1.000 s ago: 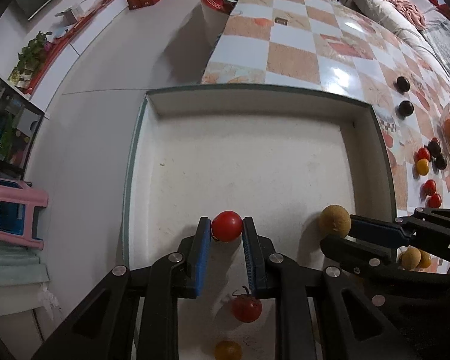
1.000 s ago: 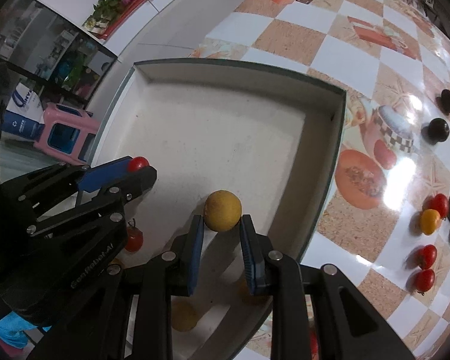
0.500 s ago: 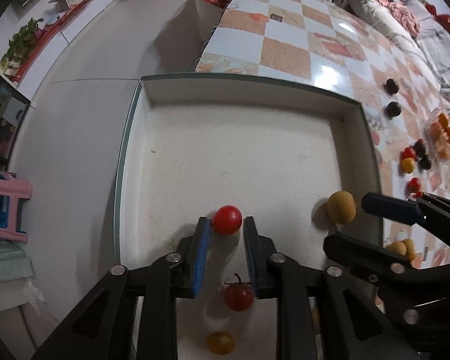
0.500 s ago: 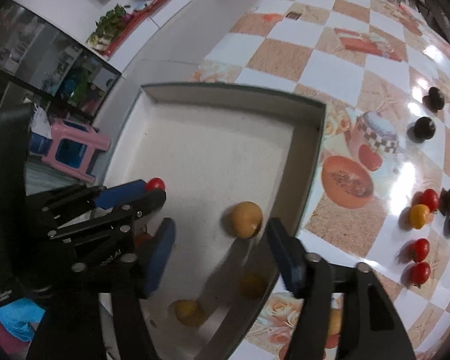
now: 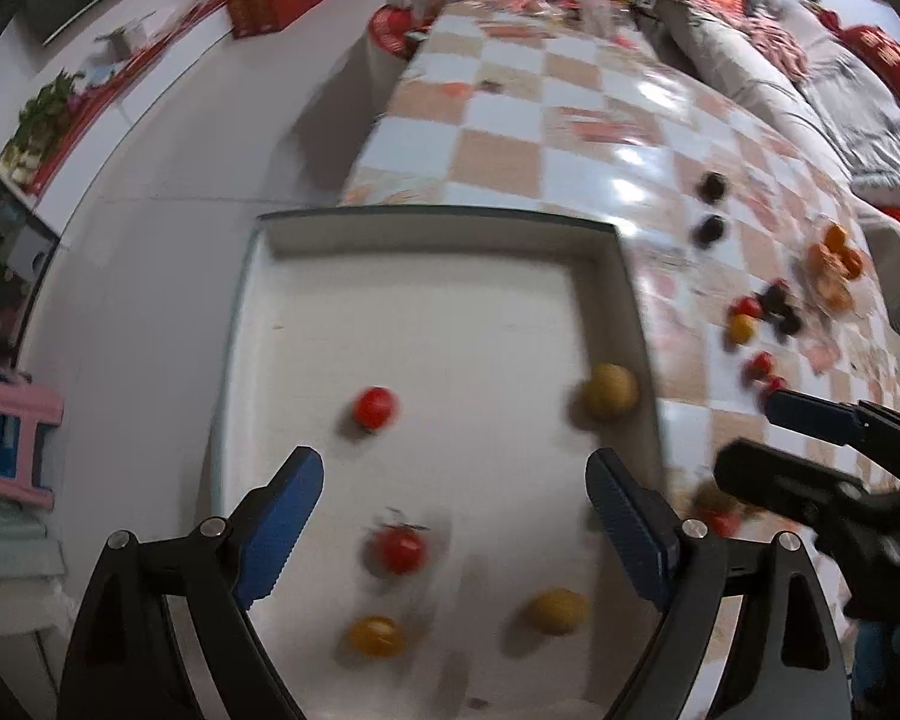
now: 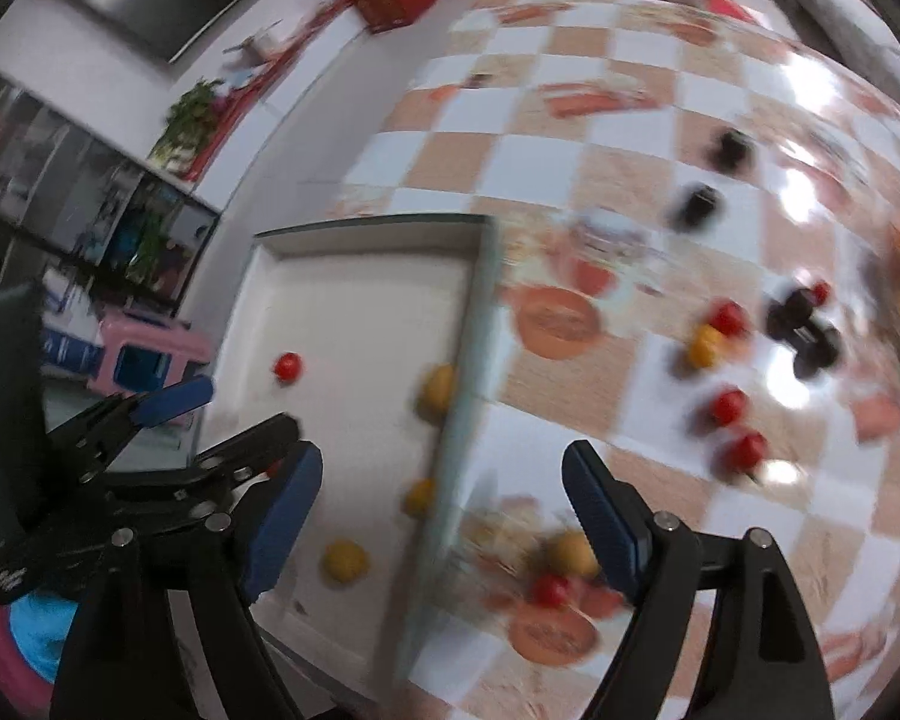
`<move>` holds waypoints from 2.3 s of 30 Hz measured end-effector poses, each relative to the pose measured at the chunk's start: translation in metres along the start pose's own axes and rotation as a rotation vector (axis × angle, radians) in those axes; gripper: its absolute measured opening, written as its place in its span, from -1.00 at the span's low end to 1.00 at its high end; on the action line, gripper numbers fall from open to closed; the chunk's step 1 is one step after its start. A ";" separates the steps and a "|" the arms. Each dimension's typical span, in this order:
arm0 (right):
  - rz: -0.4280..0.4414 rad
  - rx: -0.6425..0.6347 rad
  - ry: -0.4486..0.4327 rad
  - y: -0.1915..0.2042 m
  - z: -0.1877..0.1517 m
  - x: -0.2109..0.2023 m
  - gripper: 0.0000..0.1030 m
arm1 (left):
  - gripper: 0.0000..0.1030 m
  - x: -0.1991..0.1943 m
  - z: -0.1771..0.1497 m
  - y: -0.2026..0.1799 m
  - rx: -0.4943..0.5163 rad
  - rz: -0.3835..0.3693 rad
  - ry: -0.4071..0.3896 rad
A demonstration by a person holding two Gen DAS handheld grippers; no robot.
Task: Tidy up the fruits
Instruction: 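Move both open tools back to the fruit cluster on the table, then grasp a red cherry tomato with the right tool while the left grasps another red cherry tomato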
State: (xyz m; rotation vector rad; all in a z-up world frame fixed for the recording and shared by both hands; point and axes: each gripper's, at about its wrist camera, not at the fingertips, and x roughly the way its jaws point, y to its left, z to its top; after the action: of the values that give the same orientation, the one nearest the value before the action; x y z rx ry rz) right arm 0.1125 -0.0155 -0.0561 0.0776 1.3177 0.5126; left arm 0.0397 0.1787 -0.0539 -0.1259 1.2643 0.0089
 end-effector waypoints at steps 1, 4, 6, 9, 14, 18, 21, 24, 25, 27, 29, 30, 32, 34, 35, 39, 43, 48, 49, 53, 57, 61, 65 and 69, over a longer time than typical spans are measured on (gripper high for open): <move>-0.012 0.019 0.002 -0.008 -0.004 -0.004 0.65 | 0.75 -0.003 -0.002 -0.010 0.015 -0.007 -0.002; -0.062 0.073 0.020 -0.036 -0.016 -0.012 0.65 | 0.75 -0.008 -0.008 -0.036 0.061 -0.030 -0.001; -0.090 0.111 0.032 -0.055 -0.025 -0.015 0.65 | 0.75 -0.010 -0.013 -0.051 0.093 -0.037 0.001; -0.125 0.156 0.046 -0.080 -0.037 -0.019 0.65 | 0.75 -0.012 -0.020 -0.077 0.144 -0.058 0.012; -0.163 0.200 0.055 -0.108 -0.046 -0.024 0.65 | 0.75 -0.014 -0.029 -0.110 0.192 -0.089 0.032; -0.171 0.210 0.056 -0.120 -0.048 -0.026 0.65 | 0.75 -0.010 -0.035 -0.138 0.215 -0.104 0.047; -0.172 0.203 0.059 -0.128 -0.052 -0.029 0.65 | 0.75 -0.002 -0.044 -0.157 0.209 -0.104 0.078; -0.174 0.197 0.066 -0.135 -0.052 -0.030 0.65 | 0.75 0.007 -0.054 -0.169 0.207 -0.083 0.100; -0.171 0.195 0.065 -0.138 -0.051 -0.030 0.65 | 0.75 0.012 -0.057 -0.171 0.203 -0.069 0.107; -0.163 0.184 0.062 -0.142 -0.049 -0.031 0.65 | 0.75 0.020 -0.060 -0.175 0.187 -0.053 0.120; -0.151 0.160 0.062 -0.142 -0.042 -0.030 0.65 | 0.75 0.030 -0.063 -0.176 0.165 -0.036 0.131; -0.142 0.145 0.064 -0.141 -0.039 -0.029 0.65 | 0.75 0.033 -0.063 -0.176 0.156 -0.025 0.134; -0.132 0.115 0.073 -0.138 -0.033 -0.024 0.65 | 0.75 0.042 -0.064 -0.178 0.137 -0.004 0.142; -0.128 0.083 0.083 -0.135 -0.028 -0.018 0.65 | 0.75 0.049 -0.065 -0.179 0.125 0.027 0.141; -0.125 0.074 0.086 -0.134 -0.027 -0.016 0.65 | 0.75 0.052 -0.065 -0.178 0.115 0.034 0.144; -0.126 0.036 0.093 -0.129 -0.021 -0.004 0.64 | 0.75 0.062 -0.066 -0.173 0.065 0.059 0.150; -0.140 -0.004 0.077 -0.123 -0.016 0.005 0.46 | 0.75 0.071 -0.066 -0.170 0.058 0.071 0.152; -0.184 -0.074 0.063 -0.112 -0.008 0.011 0.17 | 0.87 0.074 -0.067 -0.173 0.072 0.050 0.155; -0.195 -0.091 0.059 -0.111 -0.009 0.011 -0.10 | 0.90 0.075 -0.067 -0.175 0.083 0.049 0.164; -0.178 -0.095 0.053 -0.115 -0.010 0.008 -0.55 | 0.98 0.079 -0.068 -0.180 0.092 0.048 0.188; -0.134 -0.047 0.040 -0.126 -0.011 0.005 -0.55 | 0.97 0.080 -0.066 -0.180 0.091 0.040 0.211; -0.088 -0.010 0.022 -0.138 -0.015 -0.001 -0.55 | 0.96 0.086 -0.052 -0.178 0.079 0.025 0.217; -0.053 0.044 0.010 -0.152 -0.020 -0.008 -0.55 | 0.64 0.081 -0.045 -0.172 0.077 0.034 0.212; -0.044 0.066 -0.002 -0.160 -0.026 -0.016 -0.55 | 0.32 0.077 -0.040 -0.164 0.078 0.033 0.210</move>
State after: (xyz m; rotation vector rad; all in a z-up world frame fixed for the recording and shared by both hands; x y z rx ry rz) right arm 0.1361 -0.1694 -0.1027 0.1035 1.3315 0.4318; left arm 0.0379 0.0074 -0.1240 -0.0386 1.4742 -0.0260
